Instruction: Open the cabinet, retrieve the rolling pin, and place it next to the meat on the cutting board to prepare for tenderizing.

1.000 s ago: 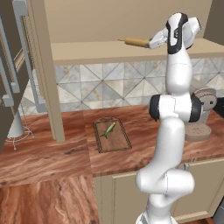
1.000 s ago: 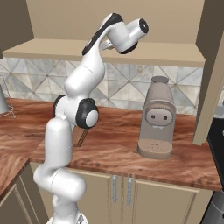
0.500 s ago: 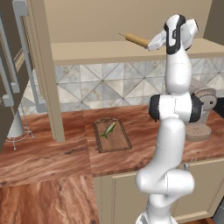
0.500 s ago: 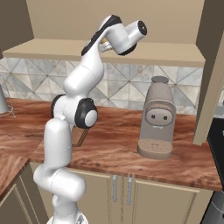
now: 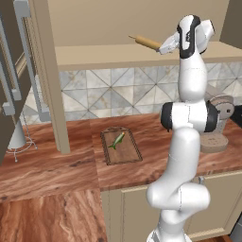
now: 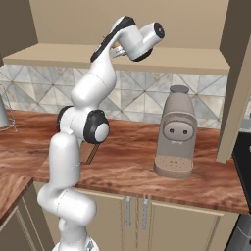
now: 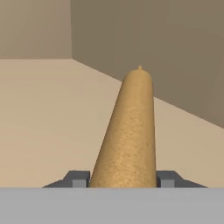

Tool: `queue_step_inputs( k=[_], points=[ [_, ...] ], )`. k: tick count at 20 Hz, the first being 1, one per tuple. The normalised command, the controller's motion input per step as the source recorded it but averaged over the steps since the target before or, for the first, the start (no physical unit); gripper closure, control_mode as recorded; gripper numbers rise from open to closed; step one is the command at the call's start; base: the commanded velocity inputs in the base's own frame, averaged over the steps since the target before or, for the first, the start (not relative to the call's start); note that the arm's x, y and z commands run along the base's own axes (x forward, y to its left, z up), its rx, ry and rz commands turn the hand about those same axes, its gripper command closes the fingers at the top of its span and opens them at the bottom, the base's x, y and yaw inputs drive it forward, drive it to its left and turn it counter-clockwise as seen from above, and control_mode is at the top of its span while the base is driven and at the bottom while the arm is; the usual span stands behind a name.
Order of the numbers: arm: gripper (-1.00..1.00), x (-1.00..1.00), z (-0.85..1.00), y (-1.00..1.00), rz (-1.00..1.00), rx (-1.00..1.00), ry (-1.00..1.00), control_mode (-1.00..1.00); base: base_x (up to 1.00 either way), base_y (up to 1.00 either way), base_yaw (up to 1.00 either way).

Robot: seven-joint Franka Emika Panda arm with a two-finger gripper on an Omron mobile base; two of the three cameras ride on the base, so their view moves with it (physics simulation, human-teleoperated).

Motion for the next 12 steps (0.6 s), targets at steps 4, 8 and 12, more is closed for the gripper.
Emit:
queue_step_inputs(
  k=[4,8,12],
  points=[
    [1.0,0.0,0.0,0.0,0.0,0.0,0.0,-1.0,0.0,0.0,0.0],
    [1.0,0.0,-0.01,0.0,0.0,0.0,0.0,-1.0,0.0,0.0,0.0],
    [1.0,0.0,-0.04,0.0,0.0,0.0,0.0,-1.0,0.0,0.0,0.0]
  ],
)
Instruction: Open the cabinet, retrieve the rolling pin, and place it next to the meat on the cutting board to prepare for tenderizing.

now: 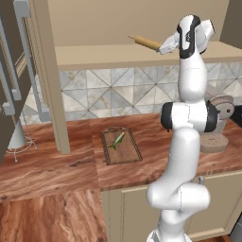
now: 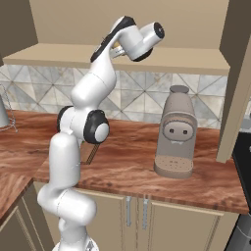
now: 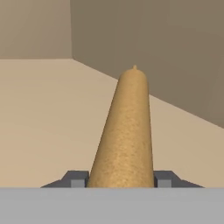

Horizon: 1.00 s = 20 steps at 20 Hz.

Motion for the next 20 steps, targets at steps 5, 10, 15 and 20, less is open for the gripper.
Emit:
queue_step_inputs(
  k=[5,10,15,20],
  points=[
    [1.0,-0.15,-0.14,0.07,0.0,0.0,-0.01,-1.0,0.0,0.0,0.0],
    [1.0,-0.61,-0.11,0.19,0.0,0.0,-0.11,-1.0,0.0,0.0,0.0],
    [1.0,-0.97,-0.03,0.16,0.0,0.0,-0.17,-1.0,0.0,0.0,0.0],
    [1.0,-1.0,-0.16,0.27,0.0,0.0,-0.18,-1.0,0.0,0.0,0.0]
  ],
)
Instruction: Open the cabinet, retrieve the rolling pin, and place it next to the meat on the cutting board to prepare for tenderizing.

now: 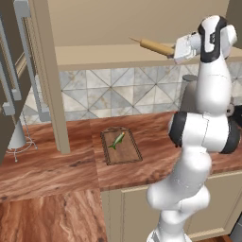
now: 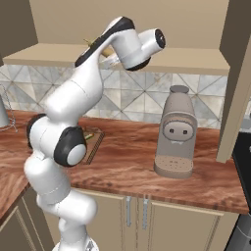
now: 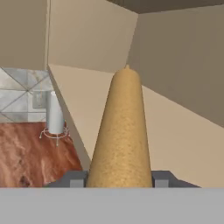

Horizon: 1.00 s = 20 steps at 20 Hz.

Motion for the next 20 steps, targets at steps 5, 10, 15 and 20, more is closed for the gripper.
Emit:
queue_step_inputs(
  k=[5,10,15,20],
  points=[
    [1.0,-1.0,-0.27,0.43,0.0,0.0,-0.12,-1.0,0.0,0.0,0.0],
    [1.0,-1.0,-0.24,0.35,0.0,-0.01,-0.05,-1.0,0.0,0.0,0.0],
    [1.0,-0.99,-0.28,0.31,0.02,-0.05,0.0,-1.0,0.0,0.0,0.0],
    [1.0,-0.45,-0.4,0.38,0.04,-0.11,0.03,-1.0,0.0,0.0,0.0]
  ],
)
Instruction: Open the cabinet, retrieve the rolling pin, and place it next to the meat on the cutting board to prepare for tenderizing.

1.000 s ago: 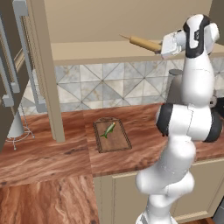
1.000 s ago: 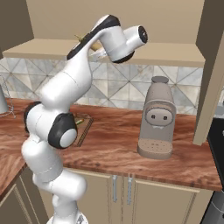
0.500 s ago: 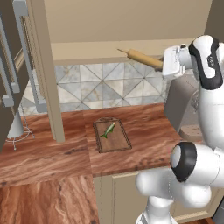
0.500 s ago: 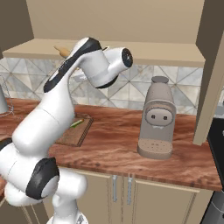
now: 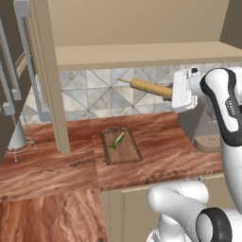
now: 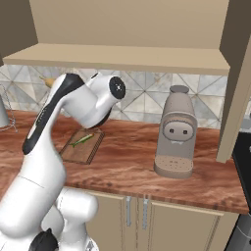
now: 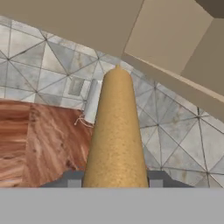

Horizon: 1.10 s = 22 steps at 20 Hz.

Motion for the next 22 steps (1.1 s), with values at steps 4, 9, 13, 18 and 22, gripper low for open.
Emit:
queue_step_inputs(
  k=[4,9,13,18,22],
  points=[
    [1.0,-0.12,-0.45,0.41,0.11,-0.18,0.11,-1.0,0.0,0.0,0.0],
    [1.0,-0.01,-0.44,0.26,0.14,-0.12,0.08,-1.0,0.0,0.0,0.0],
    [1.0,0.07,-0.38,0.04,0.15,-0.05,0.06,-1.0,0.0,0.0,0.0],
    [1.0,0.19,-0.46,0.01,0.16,-0.01,0.01,-1.0,0.0,0.0,0.0],
    [1.0,0.29,-0.47,0.01,0.12,0.0,0.0,-1.0,0.0,0.0,0.0]
  ],
)
